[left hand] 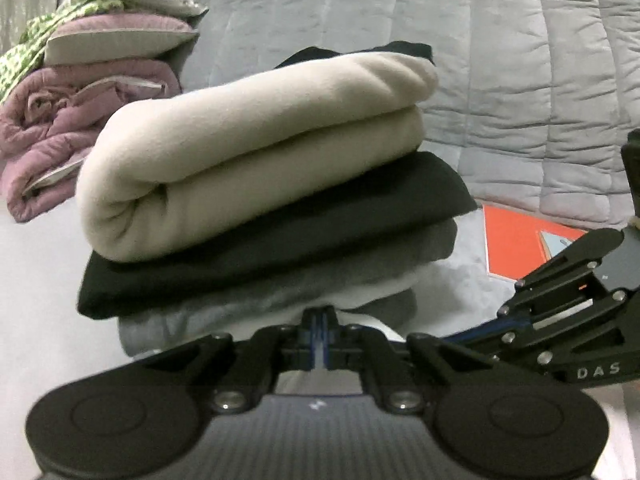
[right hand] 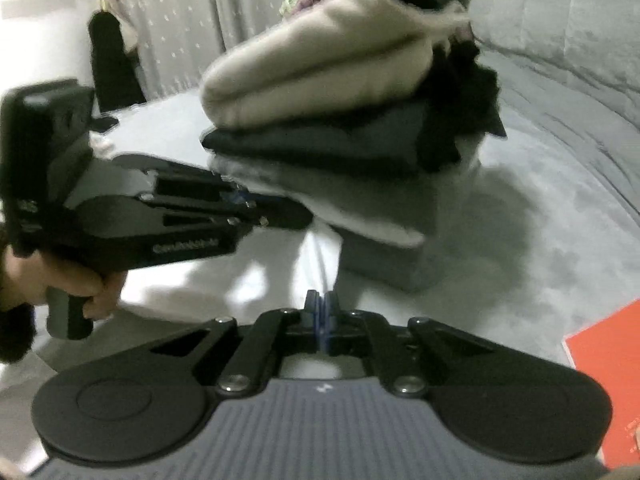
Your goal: Fold clothes
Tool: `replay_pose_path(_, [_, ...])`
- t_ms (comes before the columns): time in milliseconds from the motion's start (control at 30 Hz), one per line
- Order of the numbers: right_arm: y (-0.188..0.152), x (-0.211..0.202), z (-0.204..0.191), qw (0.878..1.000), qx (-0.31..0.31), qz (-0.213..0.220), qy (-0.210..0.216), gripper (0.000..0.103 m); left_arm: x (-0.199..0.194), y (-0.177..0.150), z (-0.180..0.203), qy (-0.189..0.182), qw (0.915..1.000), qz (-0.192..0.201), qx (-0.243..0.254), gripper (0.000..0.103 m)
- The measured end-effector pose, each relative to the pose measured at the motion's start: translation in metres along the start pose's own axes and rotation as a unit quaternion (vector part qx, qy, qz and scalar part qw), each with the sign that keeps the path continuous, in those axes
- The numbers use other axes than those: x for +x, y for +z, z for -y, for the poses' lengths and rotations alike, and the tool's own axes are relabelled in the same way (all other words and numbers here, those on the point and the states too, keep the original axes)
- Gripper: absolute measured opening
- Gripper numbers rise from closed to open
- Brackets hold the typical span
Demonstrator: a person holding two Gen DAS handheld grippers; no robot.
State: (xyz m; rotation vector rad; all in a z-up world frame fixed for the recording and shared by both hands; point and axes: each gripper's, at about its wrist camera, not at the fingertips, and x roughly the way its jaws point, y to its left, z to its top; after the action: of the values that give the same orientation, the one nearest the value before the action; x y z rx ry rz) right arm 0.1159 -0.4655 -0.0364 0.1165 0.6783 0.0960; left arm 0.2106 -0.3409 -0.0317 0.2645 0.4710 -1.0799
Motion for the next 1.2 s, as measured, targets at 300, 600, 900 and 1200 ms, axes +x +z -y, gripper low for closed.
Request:
replay_pose_path(300, [0.000,0.016,-0.006,1.000,-0.009,-0.022,-0.018,0.014,-0.002,-0.002,0.011,0.010,0.9999,-0.009,0.010,0.040])
replay_pose_path(600, [0.007,0.009,-0.019,1.000,-0.002,0.009,0.016,0.014,-0.072,-0.021,-0.010,0.080,0.9967,-0.014,-0.008,0.046])
replay_pose_path(900, [0.017,0.020,-0.058,0.994,-0.008,0.011,0.112,0.032,-0.172,-0.074,-0.077,0.166,0.9832,-0.047,-0.061,0.053])
replay_pose_path(1200, [0.024,0.036,-0.106,0.986,-0.040,-0.006,0.160,0.033,-0.258,-0.125,-0.100,0.208,0.9711,-0.071,-0.092,0.053])
